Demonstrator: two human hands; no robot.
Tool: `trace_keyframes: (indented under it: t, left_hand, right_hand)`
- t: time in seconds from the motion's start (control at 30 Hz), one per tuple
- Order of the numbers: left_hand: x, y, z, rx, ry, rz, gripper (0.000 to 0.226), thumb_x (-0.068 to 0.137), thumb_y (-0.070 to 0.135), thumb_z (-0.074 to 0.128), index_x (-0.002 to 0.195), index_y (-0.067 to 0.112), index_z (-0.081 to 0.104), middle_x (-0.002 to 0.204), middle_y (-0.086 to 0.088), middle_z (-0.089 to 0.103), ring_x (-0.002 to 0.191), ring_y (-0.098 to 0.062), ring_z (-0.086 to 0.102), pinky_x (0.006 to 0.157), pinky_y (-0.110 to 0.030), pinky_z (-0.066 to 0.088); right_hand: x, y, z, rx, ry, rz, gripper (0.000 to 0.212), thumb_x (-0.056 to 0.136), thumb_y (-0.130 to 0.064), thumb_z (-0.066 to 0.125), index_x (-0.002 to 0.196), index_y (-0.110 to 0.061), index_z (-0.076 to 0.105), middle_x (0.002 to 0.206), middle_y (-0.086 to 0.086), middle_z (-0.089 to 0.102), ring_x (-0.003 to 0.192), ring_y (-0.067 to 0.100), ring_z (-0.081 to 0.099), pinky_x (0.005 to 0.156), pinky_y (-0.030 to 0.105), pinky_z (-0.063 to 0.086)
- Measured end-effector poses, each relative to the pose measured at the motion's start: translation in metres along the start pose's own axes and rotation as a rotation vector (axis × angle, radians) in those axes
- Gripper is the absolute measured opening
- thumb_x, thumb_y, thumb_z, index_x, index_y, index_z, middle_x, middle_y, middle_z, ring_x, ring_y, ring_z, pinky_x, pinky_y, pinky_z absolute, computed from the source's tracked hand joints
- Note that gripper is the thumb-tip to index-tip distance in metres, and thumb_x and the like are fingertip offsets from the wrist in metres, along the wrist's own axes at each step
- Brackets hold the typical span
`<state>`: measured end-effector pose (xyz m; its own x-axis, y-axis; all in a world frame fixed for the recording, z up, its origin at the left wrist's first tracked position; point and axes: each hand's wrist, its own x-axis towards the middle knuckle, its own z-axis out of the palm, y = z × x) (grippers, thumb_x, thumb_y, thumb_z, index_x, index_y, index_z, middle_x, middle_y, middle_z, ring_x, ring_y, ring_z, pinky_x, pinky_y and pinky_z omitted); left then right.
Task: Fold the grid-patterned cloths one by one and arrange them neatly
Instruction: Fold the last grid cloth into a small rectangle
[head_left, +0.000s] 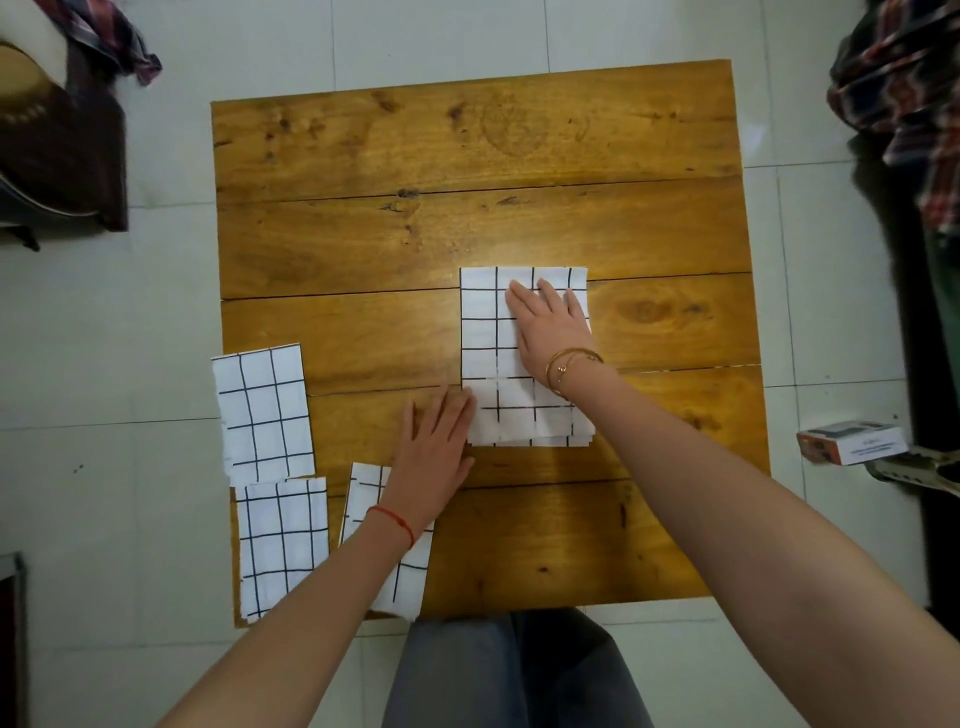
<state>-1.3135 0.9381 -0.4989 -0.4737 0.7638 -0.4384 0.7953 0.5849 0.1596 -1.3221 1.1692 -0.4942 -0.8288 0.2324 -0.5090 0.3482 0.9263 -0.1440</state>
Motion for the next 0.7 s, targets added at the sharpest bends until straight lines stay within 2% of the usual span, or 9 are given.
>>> trace_keyframes:
  t: [0.13, 0.23, 0.3, 0.37, 0.43, 0.5, 0.6, 0.7]
  left_hand:
    - [-0.019, 0.006, 0.006, -0.004, -0.008, 0.019, 0.067, 0.09, 0.039, 0.053, 0.148, 0.013, 0.031, 0.156, -0.006, 0.028, 0.146, -0.031, 0.019, 0.111, -0.06, 0.024]
    - [-0.019, 0.007, 0.003, -0.055, 0.068, 0.011, 0.061, 0.092, 0.036, 0.05, 0.146, 0.013, 0.035, 0.153, -0.006, 0.032, 0.144, -0.029, 0.024, 0.112, -0.057, 0.025]
    - [-0.011, 0.009, -0.003, -0.208, 0.174, -0.072, 0.052, 0.093, 0.03, 0.052, 0.141, 0.013, 0.04, 0.145, -0.007, 0.041, 0.136, -0.026, 0.035, 0.112, -0.05, 0.032]
    - [0.003, 0.012, -0.015, -0.4, 0.28, -0.252, 0.042, 0.093, 0.027, 0.055, 0.132, 0.014, 0.048, 0.13, -0.005, 0.049, 0.121, -0.021, 0.045, 0.104, -0.04, 0.042]
    - [0.021, 0.013, -0.025, -0.582, 0.323, -0.46, 0.033, 0.092, 0.027, 0.057, 0.122, 0.014, 0.054, 0.117, -0.003, 0.052, 0.107, -0.016, 0.047, 0.094, -0.035, 0.047]
    - [0.039, 0.013, -0.03, -0.743, 0.302, -0.605, 0.028, 0.09, 0.028, 0.058, 0.114, 0.014, 0.057, 0.11, -0.002, 0.053, 0.101, -0.016, 0.05, 0.09, -0.037, 0.05]
    - [0.058, 0.014, -0.036, -0.859, 0.275, -0.7, 0.025, 0.087, 0.03, 0.063, 0.105, 0.013, 0.06, 0.105, -0.002, 0.057, 0.097, -0.019, 0.056, 0.085, -0.042, 0.053]
    - [0.071, 0.016, -0.04, -0.858, 0.228, -0.725, 0.022, 0.085, 0.028, 0.066, 0.1, 0.012, 0.062, 0.104, -0.003, 0.058, 0.091, -0.017, 0.056, 0.078, -0.033, 0.051]
  right_hand:
    - [-0.004, 0.004, 0.005, 0.026, 0.047, -0.024, 0.057, 0.099, -0.02, 0.03, 0.151, -0.02, 0.008, 0.16, -0.006, 0.003, 0.147, 0.024, 0.003, 0.119, 0.046, 0.007]
    - [-0.018, 0.015, 0.005, 0.173, 0.212, 0.034, 0.053, 0.096, -0.02, 0.037, 0.147, -0.015, 0.025, 0.155, 0.003, 0.022, 0.141, 0.027, 0.023, 0.115, 0.042, 0.022]
    - [-0.032, 0.024, 0.003, 0.308, 0.363, 0.176, 0.04, 0.094, -0.018, 0.043, 0.133, -0.01, 0.045, 0.136, 0.01, 0.045, 0.123, 0.027, 0.043, 0.102, 0.036, 0.038]
    - [-0.044, 0.033, 0.003, 0.456, 0.429, 0.404, 0.025, 0.094, -0.02, 0.048, 0.115, -0.01, 0.054, 0.113, 0.006, 0.052, 0.103, 0.021, 0.049, 0.084, 0.031, 0.043]
    - [-0.052, 0.04, 0.009, 0.641, 0.403, 0.602, 0.015, 0.091, -0.022, 0.055, 0.102, -0.012, 0.057, 0.099, 0.003, 0.056, 0.091, 0.019, 0.054, 0.073, 0.03, 0.044]
    - [-0.057, 0.044, 0.016, 0.762, 0.334, 0.702, 0.012, 0.087, -0.022, 0.059, 0.095, -0.013, 0.058, 0.085, 0.0, 0.059, 0.081, 0.02, 0.059, 0.067, 0.029, 0.047]
    - [-0.058, 0.045, 0.022, 0.825, 0.267, 0.744, 0.01, 0.084, -0.022, 0.063, 0.089, -0.015, 0.058, 0.076, -0.001, 0.058, 0.073, 0.019, 0.057, 0.066, 0.031, 0.049]
    - [-0.052, 0.042, 0.022, 0.852, 0.224, 0.749, 0.009, 0.082, -0.022, 0.065, 0.084, -0.016, 0.057, 0.071, -0.004, 0.056, 0.07, 0.016, 0.055, 0.063, 0.03, 0.048]
